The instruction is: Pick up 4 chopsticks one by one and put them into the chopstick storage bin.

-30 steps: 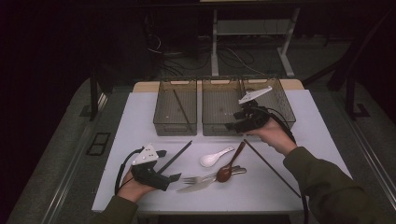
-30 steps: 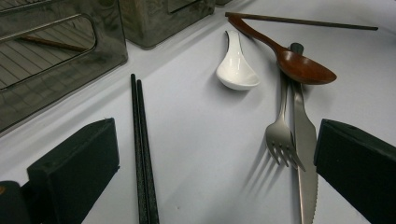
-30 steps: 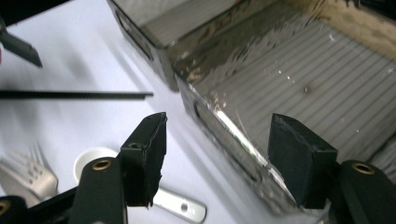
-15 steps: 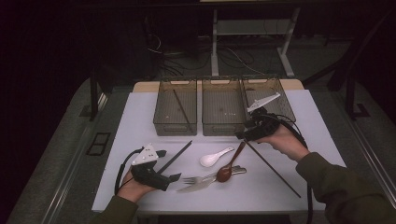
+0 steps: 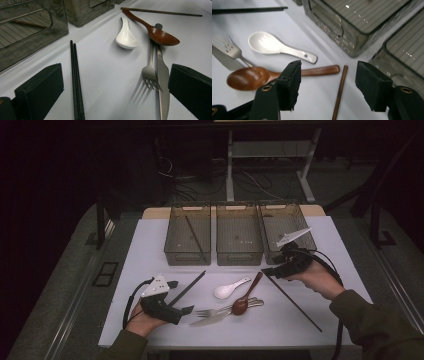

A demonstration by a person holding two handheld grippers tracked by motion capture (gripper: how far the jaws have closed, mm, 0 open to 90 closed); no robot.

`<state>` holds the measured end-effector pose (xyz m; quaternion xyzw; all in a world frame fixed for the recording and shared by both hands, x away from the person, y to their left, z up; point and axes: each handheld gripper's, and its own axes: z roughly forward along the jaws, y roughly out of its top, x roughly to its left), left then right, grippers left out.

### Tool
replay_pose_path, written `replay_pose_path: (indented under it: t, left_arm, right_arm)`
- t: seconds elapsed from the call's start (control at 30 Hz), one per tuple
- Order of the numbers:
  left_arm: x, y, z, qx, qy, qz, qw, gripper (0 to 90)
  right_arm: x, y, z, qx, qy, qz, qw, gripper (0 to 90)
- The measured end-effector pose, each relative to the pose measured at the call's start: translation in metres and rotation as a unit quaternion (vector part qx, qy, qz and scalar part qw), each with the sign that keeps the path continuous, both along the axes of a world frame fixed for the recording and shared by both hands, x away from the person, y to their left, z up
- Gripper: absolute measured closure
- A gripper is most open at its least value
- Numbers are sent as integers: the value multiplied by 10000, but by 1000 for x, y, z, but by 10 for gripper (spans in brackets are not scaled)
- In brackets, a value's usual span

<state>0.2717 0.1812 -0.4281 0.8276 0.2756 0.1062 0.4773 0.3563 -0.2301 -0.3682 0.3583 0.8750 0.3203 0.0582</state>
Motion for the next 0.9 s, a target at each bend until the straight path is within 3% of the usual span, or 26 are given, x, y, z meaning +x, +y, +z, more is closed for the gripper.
replay_pose_path:
  t: [0.47,0.73,0.9]
  left_arm:
    - [-1,-2,0,25,7,-15,10000,0]
    - [-1,-2,-1,18,5,-15,10000,0]
    - [-1,-2,-1,20,7,-13,10000,0]
  right_arm:
    - [-28,-20,-14,-246,109,-25,9996,377]
    - [-40,-25,-24,-630,197,34,9978,423]
    - [-45,-28,-27,-824,378,87,9958,489]
